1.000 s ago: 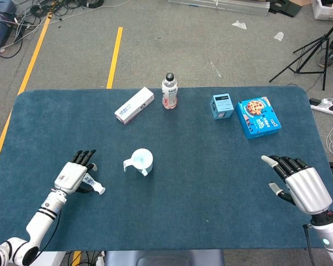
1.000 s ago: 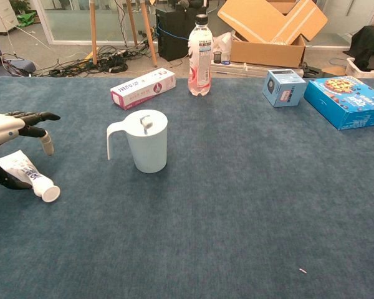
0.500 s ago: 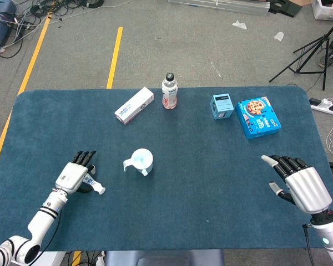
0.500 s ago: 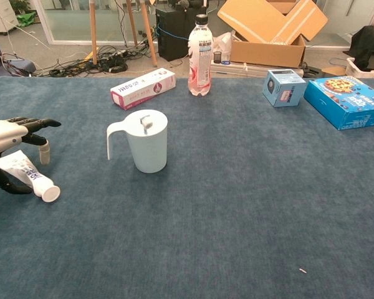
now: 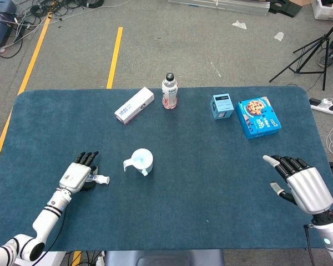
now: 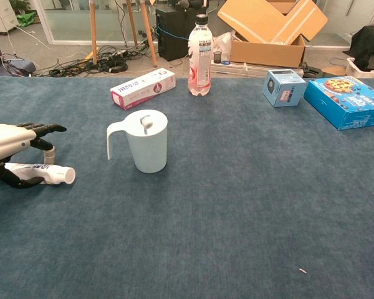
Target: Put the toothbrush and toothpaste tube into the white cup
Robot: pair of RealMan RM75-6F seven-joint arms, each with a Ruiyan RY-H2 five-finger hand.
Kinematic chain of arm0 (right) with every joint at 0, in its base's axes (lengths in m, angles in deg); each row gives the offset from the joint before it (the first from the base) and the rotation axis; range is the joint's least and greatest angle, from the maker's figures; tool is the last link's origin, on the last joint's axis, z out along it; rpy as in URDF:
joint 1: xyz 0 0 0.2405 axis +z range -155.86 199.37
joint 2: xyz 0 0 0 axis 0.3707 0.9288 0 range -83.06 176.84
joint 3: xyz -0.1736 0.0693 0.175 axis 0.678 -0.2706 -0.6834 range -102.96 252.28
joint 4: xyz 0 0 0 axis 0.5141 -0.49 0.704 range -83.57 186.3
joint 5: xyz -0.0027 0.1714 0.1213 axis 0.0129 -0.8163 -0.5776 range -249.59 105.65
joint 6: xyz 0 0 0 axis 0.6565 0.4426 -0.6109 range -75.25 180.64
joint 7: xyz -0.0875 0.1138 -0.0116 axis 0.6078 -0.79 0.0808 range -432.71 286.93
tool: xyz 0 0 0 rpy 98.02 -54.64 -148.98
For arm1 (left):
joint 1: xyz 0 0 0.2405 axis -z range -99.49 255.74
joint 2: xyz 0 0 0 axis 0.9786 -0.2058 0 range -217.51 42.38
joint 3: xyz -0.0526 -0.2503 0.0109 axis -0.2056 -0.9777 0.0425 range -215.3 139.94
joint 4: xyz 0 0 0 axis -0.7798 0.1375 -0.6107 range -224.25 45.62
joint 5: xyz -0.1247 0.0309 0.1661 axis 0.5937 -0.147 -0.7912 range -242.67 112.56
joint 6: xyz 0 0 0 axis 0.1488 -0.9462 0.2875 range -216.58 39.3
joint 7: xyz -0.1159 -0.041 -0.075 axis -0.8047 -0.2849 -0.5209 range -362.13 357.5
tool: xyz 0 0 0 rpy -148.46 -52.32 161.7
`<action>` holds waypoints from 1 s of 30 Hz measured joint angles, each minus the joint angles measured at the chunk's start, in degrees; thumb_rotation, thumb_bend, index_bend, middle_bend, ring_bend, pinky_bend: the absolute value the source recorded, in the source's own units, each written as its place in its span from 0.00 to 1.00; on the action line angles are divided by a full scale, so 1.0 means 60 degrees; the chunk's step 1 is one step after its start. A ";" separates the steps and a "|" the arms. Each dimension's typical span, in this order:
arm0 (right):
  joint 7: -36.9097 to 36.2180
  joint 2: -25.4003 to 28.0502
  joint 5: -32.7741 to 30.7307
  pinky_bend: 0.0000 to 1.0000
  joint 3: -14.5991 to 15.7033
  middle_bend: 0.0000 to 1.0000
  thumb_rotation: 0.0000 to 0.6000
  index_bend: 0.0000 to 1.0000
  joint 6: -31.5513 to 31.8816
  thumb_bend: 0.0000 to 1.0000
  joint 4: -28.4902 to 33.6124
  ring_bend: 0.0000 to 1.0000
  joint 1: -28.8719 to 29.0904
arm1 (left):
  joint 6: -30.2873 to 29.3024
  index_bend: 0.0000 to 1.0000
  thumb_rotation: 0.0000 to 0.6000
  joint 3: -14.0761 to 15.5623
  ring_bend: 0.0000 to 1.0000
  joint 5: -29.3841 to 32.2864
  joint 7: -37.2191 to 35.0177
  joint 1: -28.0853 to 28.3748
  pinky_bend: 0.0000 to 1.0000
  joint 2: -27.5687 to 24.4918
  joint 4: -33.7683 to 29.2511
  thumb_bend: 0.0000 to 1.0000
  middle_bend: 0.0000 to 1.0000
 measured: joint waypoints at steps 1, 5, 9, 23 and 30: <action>-0.0010 0.0004 0.0002 0.47 0.0000 0.32 1.00 0.25 0.0016 0.20 -0.0003 0.34 -0.0006 | 0.0023 0.49 1.00 -0.0014 0.00 0.0044 0.0044 0.0003 0.00 0.0007 -0.0006 0.41 0.00; -0.0041 0.0011 0.0009 0.47 0.0002 0.32 1.00 0.25 0.0052 0.20 -0.0018 0.34 -0.0023 | 0.0097 0.53 1.00 -0.0068 0.00 0.0223 0.0154 -0.0006 0.00 0.0018 -0.0049 0.43 0.00; -0.0054 -0.0008 0.0005 0.47 0.0008 0.32 1.00 0.25 0.0039 0.20 -0.0037 0.34 -0.0020 | 0.0063 0.57 1.00 -0.0106 0.00 0.0280 0.0154 -0.0042 0.00 0.0016 -0.0070 0.44 0.00; 0.0016 0.0018 0.0062 0.47 -0.0001 0.32 1.00 0.25 0.0068 0.20 0.0064 0.34 -0.0012 | -0.0781 0.64 1.00 -0.0526 0.00 0.0600 -0.1093 -0.0591 0.00 -0.0281 -0.0530 0.46 0.00; 0.0118 0.0010 0.0075 0.47 0.0000 0.32 1.00 0.25 -0.0038 0.20 0.0149 0.34 0.0038 | -0.1370 0.65 1.00 -0.0987 0.00 0.0863 -0.2003 -0.0958 0.00 -0.0789 -0.1299 0.46 0.00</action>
